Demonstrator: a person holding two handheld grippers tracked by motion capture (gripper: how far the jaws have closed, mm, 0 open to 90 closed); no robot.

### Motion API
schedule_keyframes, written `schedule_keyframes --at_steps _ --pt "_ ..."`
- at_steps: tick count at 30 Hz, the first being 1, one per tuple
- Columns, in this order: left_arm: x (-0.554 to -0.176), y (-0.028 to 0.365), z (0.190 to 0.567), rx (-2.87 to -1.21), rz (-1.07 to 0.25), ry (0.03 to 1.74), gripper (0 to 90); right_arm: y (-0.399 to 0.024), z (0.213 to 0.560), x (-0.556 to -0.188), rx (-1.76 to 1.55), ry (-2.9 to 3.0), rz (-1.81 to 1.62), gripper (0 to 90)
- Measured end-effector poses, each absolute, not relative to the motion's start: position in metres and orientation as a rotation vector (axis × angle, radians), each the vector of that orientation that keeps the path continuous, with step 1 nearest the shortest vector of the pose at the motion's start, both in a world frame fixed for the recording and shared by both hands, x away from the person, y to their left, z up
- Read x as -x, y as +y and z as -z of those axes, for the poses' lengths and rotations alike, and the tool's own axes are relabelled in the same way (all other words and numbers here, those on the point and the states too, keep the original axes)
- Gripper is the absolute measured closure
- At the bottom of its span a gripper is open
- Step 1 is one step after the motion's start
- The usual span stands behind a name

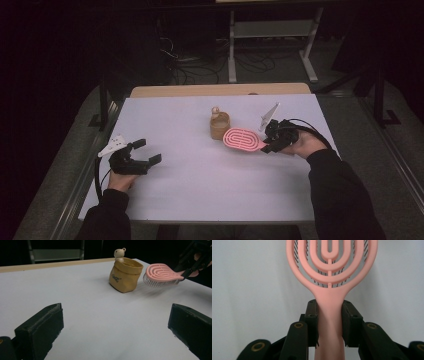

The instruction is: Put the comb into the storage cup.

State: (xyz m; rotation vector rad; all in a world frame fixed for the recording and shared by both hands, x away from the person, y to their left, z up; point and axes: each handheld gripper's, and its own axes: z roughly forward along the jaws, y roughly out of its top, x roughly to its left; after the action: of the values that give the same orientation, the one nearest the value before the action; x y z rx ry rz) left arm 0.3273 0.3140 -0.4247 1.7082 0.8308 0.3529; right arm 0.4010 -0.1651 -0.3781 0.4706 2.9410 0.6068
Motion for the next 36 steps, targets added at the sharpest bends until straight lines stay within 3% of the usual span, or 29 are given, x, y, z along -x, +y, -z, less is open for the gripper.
schedule_keyframes --at_steps 36 --pt "-0.323 0.308 0.421 -1.703 -0.294 0.834 0.0 -0.143 0.315 -0.401 -0.398 2.808 -0.809 68.8"
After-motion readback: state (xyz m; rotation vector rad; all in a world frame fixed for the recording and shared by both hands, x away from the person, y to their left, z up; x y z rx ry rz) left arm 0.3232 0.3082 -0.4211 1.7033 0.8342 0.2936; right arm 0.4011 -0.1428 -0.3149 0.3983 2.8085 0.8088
